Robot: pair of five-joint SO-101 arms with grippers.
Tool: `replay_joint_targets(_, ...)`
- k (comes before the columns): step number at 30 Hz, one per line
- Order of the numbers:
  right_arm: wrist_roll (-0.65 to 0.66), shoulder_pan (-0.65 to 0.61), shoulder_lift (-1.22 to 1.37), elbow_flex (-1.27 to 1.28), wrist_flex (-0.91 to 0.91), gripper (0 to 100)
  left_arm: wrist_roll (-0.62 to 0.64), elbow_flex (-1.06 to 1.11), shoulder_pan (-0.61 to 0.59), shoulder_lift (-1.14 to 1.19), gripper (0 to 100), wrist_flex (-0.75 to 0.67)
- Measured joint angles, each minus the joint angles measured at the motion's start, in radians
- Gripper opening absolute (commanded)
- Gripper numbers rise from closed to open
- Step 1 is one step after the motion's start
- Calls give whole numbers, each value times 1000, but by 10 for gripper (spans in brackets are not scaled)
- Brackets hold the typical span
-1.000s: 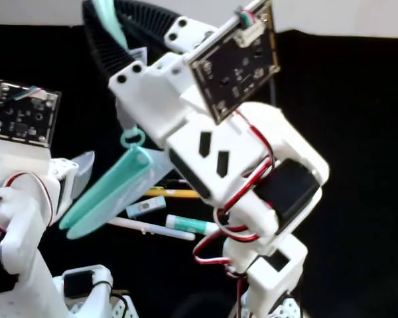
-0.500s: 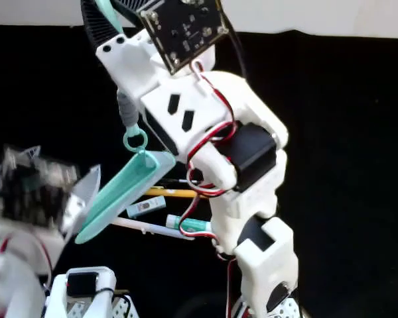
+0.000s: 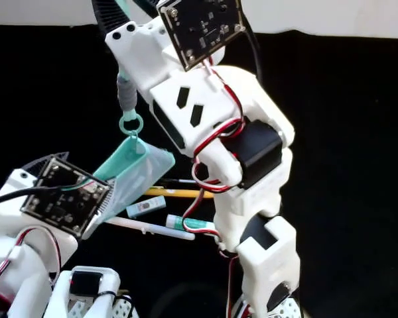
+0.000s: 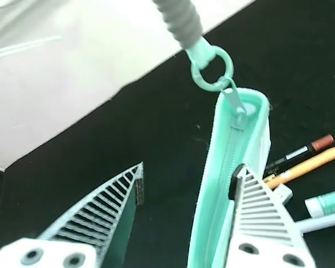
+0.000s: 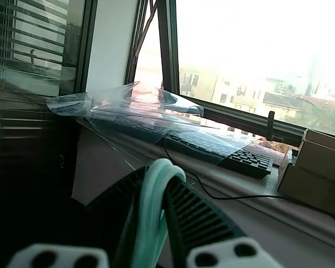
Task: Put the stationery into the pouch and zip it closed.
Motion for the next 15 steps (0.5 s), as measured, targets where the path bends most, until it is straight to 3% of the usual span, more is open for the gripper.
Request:
replay_joint_targets(9,0,0,32,0,0,6,-49,209,18,0,254,0)
replay_joint_targets(11,0,0,32,0,0,6,-60,235,18,0,201,0)
replay_joint_targets(15,0,0,32,0,0,6,-84,245,23,0,0,0)
